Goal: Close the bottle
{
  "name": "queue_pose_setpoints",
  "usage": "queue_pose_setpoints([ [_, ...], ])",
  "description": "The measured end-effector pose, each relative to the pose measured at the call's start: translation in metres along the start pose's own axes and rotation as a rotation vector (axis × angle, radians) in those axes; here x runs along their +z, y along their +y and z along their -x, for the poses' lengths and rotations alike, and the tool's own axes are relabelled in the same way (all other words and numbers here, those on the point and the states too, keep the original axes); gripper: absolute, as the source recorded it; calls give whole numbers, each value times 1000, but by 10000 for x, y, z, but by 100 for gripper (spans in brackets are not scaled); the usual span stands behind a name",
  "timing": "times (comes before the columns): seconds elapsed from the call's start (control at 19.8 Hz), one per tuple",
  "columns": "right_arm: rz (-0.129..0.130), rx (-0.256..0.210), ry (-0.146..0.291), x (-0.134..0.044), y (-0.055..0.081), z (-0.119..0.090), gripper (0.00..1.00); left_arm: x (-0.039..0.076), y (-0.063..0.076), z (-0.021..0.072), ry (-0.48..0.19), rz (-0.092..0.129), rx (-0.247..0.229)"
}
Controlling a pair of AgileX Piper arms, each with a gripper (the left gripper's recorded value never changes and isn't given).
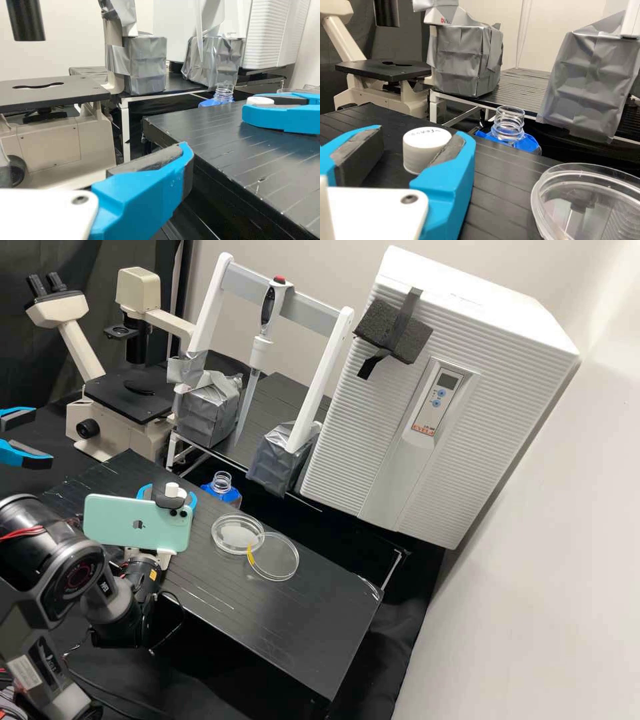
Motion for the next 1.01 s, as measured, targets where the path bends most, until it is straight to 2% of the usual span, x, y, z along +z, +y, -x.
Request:
queue_pose_setpoints([
  [0.91,-7,4,-3,3,4,0,0,0,0,0,0,0,0],
  [1.01,-5,18,3,-6,43,-15,0,-1,0,0,1,0,0],
])
